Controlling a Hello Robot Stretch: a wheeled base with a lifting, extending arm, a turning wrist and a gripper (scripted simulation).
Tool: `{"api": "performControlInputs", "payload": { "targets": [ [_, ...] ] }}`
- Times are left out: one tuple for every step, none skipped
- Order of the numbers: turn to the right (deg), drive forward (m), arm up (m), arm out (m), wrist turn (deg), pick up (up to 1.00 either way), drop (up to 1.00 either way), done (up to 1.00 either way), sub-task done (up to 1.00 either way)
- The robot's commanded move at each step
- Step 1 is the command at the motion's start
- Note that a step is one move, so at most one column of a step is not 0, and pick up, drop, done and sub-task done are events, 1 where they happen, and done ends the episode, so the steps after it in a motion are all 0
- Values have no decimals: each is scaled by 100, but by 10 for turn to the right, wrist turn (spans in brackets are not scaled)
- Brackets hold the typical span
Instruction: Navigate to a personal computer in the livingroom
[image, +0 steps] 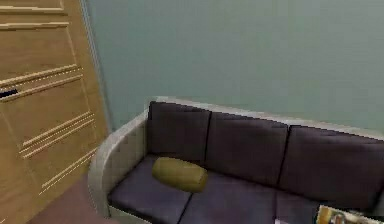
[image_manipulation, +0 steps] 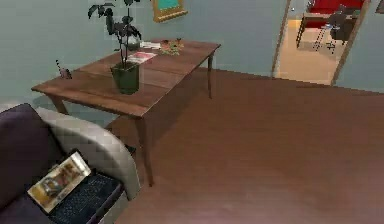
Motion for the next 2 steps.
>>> {"api": "performControlInputs", "payload": {
  "targets": [
    [450,0,0,0,0,0,0,0,0],
    [0,0,0,0,0,0,0,100,0]
  ]
}}
